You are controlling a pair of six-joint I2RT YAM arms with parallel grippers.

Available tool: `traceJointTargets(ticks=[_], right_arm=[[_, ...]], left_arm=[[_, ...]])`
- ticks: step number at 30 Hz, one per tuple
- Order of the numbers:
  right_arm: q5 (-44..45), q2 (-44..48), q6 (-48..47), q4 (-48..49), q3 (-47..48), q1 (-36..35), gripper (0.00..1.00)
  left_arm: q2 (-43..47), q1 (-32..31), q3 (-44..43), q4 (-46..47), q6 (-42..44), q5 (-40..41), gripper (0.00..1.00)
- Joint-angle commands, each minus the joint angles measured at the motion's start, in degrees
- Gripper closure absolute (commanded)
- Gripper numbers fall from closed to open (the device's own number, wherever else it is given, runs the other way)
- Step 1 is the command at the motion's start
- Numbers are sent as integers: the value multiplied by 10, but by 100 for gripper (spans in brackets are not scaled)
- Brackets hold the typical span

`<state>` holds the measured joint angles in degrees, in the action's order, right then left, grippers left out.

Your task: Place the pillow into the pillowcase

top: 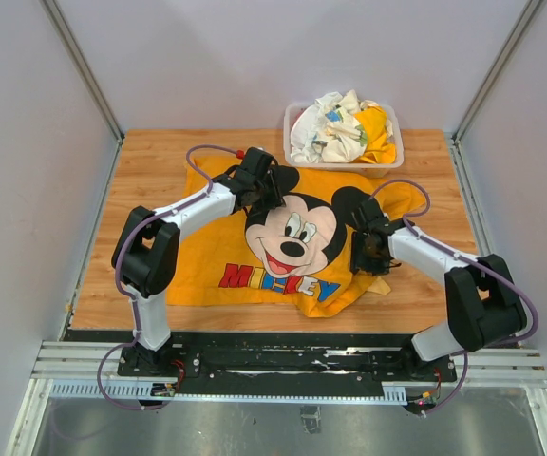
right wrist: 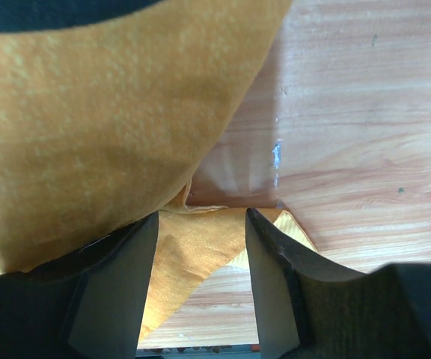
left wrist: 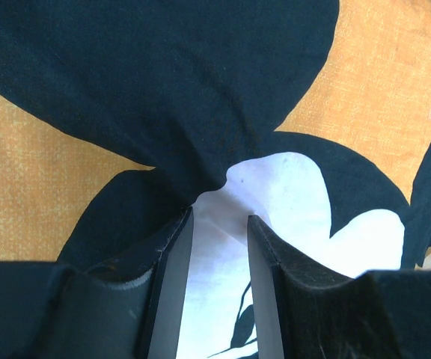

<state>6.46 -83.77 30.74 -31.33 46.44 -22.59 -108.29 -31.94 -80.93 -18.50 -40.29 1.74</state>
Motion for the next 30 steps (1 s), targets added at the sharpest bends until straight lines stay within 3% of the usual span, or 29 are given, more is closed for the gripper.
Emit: traceJointTargets(ticks=[1, 9, 13, 24, 30], right_arm=[[2, -25, -12, 8, 16, -15, 48], [1, -71, -23, 38, 21, -39, 48], [-7, -90, -16, 54, 16, -50, 52], [-23, -78, 46, 68, -60, -49, 96], [32, 8, 94, -21, -92, -45, 99]], left_arm=[[-8, 3, 3, -5, 5, -1, 59], [-9, 3, 1, -5, 6, -1, 59], [-9, 3, 3, -3, 3, -4, 60], [-5, 9, 11, -1, 7, -5, 59], [-3, 13, 18, 1, 7, -4, 60]])
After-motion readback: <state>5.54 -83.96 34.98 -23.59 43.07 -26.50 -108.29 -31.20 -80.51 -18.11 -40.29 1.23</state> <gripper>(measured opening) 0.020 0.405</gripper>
